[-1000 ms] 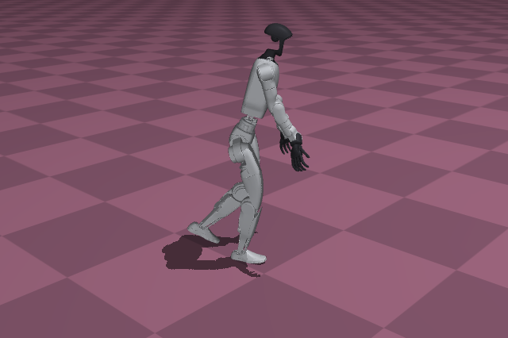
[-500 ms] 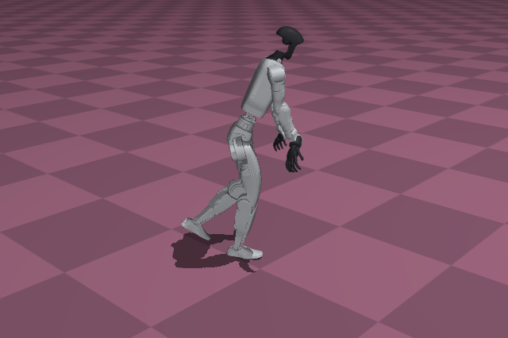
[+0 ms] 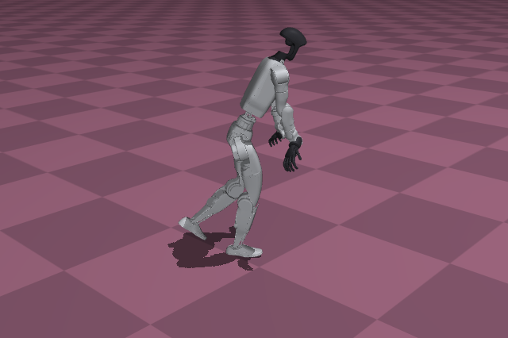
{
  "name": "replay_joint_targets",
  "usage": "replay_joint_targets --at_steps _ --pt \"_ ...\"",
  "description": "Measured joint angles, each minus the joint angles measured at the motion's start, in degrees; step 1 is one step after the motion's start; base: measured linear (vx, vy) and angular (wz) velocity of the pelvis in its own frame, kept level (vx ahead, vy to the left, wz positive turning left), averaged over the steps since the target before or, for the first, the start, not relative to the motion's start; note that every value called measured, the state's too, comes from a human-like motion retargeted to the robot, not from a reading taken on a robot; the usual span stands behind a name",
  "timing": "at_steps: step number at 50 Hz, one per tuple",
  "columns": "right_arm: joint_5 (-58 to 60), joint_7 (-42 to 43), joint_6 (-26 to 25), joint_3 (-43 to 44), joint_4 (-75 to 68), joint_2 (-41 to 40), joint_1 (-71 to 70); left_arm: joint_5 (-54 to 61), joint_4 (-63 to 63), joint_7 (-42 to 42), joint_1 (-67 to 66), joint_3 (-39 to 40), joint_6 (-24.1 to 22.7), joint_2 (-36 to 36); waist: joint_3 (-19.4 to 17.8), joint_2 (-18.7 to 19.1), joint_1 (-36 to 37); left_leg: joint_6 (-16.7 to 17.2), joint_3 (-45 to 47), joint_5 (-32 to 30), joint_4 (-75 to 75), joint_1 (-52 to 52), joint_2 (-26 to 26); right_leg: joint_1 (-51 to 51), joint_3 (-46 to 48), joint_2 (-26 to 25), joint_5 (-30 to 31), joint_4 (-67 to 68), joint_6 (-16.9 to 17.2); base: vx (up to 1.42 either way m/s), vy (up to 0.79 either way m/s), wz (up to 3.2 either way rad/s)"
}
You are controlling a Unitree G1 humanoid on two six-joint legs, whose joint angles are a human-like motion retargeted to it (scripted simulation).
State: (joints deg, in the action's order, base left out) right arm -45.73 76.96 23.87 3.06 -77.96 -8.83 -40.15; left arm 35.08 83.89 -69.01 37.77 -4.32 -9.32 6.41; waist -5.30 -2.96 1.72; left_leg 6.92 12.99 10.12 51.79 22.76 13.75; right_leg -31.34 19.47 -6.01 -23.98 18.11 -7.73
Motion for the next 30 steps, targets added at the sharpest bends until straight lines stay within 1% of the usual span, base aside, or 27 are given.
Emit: replay_joint_targets --at_steps 17,30 --pt "-1.67 0.14 1.21 -0.65 -2.2 0.9 -1.02 0.88 1.88 -1.41 1.84 -0.45 0.34 -0.11 -1.38 0.43 0.16 0.58 -1.67 -0.5 1.76 -0.32 -0.34 0.79 0.33 0.12 -0.93 1.13 -0.33 0.0 0.0 0.0" --pt "-2.41 -0.83 2.22 -0.81 -2.56 1.26 -1.56 -1.19 2.17 -1.18 2.5 -0.79 1.25 -0.09 -2.36 0.72 -0.03 1.11 -2.78 -1.13 4.54 -0.51 -0.83 1.21 0.48 0.41 -2.43 3.32 -0.86 0.0 0.0 0.0"
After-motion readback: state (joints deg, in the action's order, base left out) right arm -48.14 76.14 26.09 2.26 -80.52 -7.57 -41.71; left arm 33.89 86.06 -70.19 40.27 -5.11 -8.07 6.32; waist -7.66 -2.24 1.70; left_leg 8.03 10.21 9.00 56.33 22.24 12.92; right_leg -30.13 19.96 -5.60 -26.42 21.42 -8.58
